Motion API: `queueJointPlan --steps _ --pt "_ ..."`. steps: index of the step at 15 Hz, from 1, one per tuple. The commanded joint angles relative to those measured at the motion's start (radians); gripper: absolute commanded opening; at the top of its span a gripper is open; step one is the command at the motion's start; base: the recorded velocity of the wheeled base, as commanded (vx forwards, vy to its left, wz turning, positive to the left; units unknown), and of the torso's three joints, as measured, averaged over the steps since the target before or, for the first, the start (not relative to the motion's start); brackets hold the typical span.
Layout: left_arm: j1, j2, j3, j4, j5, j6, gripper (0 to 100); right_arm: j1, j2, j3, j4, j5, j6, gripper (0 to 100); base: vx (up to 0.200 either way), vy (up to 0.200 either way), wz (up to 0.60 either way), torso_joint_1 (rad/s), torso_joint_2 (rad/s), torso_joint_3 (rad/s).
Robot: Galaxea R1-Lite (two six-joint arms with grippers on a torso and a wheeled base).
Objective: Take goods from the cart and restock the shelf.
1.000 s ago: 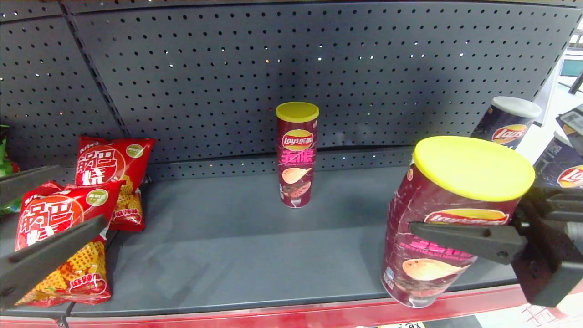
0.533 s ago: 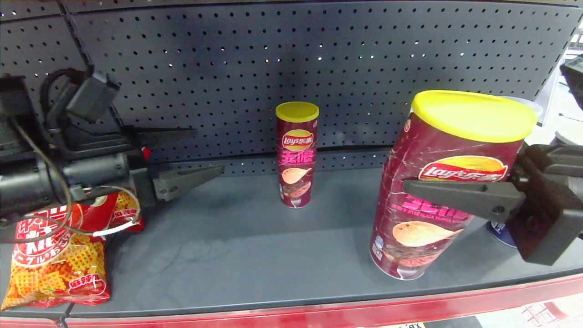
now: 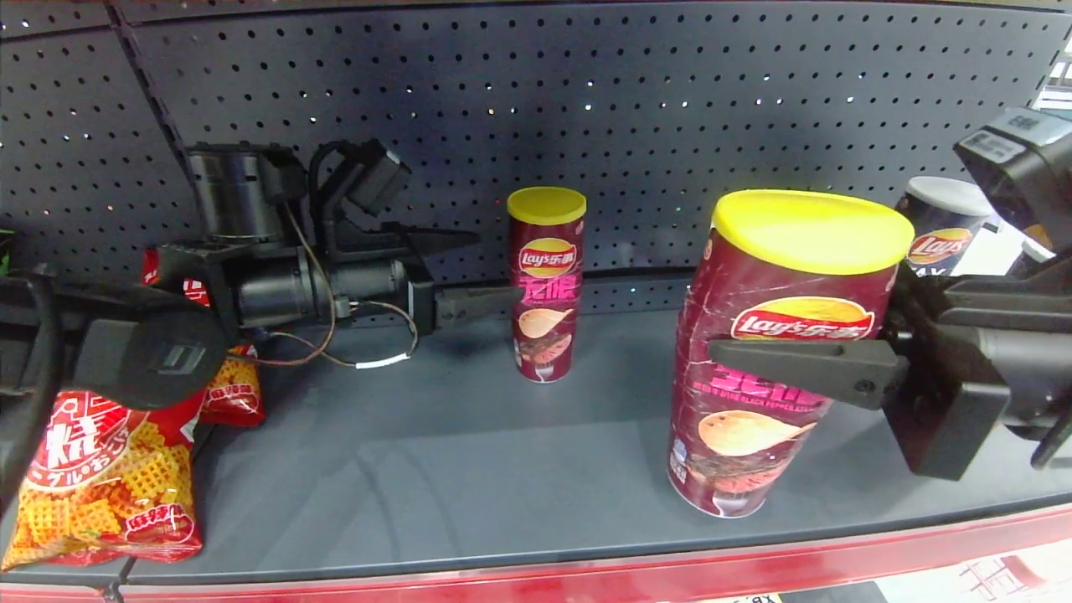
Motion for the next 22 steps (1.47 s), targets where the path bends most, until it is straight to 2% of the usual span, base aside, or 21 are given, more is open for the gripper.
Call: queueJointPlan --steps 1,4,7,11,13,16,20,21,22 --pt "-0.014 0.058 0.004 -0.032 -0.002 0.003 100 0.001 0.028 -0.008 0.000 0.002 0.000 0 0.000 0.000 0.00 0.000 0.00 0.000" --pt "-0.012 0.115 0.006 -0.119 -0.002 -0.002 100 0.001 0.035 -0.009 0.000 0.001 -0.002 0 0.000 0.000 0.00 0.000 0.00 0.000" --pt "-0.012 0.152 -0.014 -0.127 -0.007 -0.005 100 -0.002 0.035 -0.012 0.000 0.002 0.000 0 0.000 0.000 0.00 0.000 0.00 0.000" --pt "-0.014 0.199 -0.086 -0.127 -0.019 -0.005 100 -0.002 0.036 -0.002 0.000 0.001 0.000 0 0.000 0.000 0.00 0.000 0.00 0.000" --pt "-0.029 0.204 -0.089 -0.127 -0.024 -0.007 100 -0.002 0.036 0.000 0.000 0.002 0.000 0 0.000 0.000 0.00 0.000 0.00 0.000" --pt "-0.072 0.207 -0.092 -0.141 -0.028 -0.048 100 -0.001 0.036 0.004 0.000 0.002 0.000 0 0.000 0.000 0.00 0.000 0.00 0.000" --pt "-0.084 0.247 -0.140 -0.155 -0.028 -0.051 100 -0.002 0.030 0.027 0.000 0.002 0.000 0 0.000 0.000 0.00 0.000 0.00 0.000" --pt "-0.084 0.248 -0.140 -0.155 -0.028 -0.051 0 -0.002 0.030 0.029 0.000 0.002 0.000 0 0.000 0.000 0.00 0.000 0.00 0.000" --pt "-0.086 0.250 -0.138 -0.156 -0.028 -0.051 0 -0.002 0.030 0.029 0.000 0.002 0.000 0 0.000 0.000 0.00 0.000 0.00 0.000"
